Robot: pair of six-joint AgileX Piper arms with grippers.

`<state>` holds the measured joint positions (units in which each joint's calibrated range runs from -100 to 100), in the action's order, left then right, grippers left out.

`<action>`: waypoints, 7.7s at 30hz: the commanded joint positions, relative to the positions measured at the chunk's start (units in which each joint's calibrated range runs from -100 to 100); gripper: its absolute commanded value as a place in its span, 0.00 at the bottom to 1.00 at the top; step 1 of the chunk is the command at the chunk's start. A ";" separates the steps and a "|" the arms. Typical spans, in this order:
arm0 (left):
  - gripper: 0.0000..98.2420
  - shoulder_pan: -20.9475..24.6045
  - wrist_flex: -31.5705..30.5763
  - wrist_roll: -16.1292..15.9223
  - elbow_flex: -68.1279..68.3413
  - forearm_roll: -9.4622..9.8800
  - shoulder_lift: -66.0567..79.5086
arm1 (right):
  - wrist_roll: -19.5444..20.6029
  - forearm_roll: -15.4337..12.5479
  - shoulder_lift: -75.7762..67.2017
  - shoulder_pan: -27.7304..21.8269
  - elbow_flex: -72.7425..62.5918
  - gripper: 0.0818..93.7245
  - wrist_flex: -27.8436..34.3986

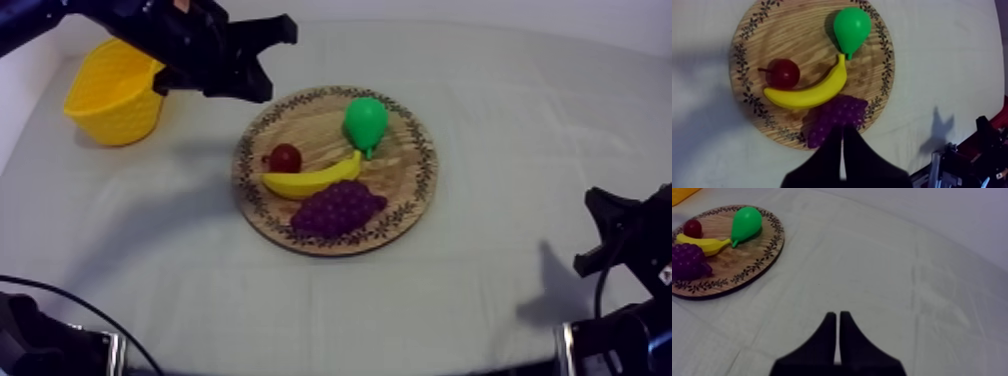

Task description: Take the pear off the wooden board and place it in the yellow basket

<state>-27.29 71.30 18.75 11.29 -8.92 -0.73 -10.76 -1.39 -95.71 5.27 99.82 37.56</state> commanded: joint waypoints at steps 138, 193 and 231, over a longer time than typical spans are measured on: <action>0.55 -2.37 27.11 3.27 -68.96 5.07 -57.64 | 0.03 0.00 -0.04 0.01 -0.05 0.00 0.02; 0.58 18.61 28.26 -0.26 -21.56 10.50 -9.77 | 0.04 0.00 -0.04 0.01 -0.05 0.00 0.02; 0.58 32.62 27.00 -6.91 -41.36 12.50 -32.78 | 0.04 0.00 -0.04 0.01 -0.05 0.00 0.02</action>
<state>5.30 98.32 11.90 -29.33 3.55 -31.68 -10.72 -1.39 -95.71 5.27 99.82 37.56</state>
